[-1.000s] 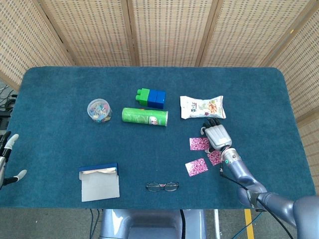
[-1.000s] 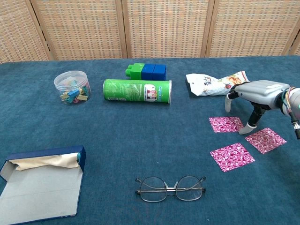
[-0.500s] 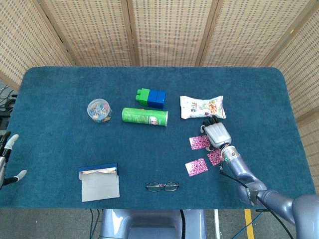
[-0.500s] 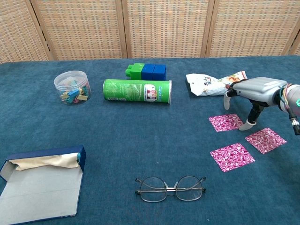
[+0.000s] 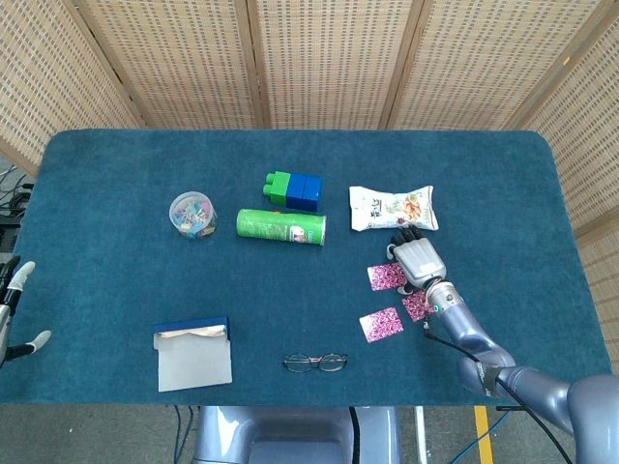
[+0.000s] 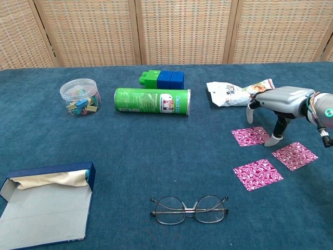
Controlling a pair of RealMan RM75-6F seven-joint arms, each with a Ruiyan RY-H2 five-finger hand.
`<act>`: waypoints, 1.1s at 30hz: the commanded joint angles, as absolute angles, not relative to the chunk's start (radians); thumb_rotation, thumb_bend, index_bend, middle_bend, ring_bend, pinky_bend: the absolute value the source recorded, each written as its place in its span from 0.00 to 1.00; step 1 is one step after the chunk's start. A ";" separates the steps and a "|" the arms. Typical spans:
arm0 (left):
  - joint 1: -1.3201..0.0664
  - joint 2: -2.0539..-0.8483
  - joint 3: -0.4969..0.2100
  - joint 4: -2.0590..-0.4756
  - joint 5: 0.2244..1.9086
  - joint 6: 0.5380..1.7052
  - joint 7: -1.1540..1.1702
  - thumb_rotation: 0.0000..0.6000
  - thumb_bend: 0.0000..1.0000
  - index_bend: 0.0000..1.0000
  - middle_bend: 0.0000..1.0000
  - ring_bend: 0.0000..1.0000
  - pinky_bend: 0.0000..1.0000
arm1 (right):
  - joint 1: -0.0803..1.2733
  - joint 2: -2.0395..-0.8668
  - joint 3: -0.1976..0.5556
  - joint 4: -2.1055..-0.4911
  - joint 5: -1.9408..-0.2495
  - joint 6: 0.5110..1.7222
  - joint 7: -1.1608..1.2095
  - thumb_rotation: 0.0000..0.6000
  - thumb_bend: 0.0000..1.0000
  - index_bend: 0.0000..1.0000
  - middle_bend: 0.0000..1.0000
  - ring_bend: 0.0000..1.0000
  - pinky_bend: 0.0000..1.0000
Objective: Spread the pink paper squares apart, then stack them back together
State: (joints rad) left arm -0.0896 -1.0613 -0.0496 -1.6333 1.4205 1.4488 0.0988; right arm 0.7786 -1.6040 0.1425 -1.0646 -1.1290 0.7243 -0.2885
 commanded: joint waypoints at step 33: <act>-0.087 -1.074 -0.048 -1.608 1.417 1.442 0.081 1.00 0.13 0.04 0.00 0.00 0.00 | 0.851 -1.562 0.118 -1.124 -1.016 0.648 -0.419 1.00 0.16 0.37 0.17 0.00 0.00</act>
State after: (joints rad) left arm -0.0874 -1.0737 -0.0479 -1.6085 1.4169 1.4419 0.0807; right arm 0.8499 -1.5618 0.1183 -1.1249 -1.0169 0.6489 -0.4187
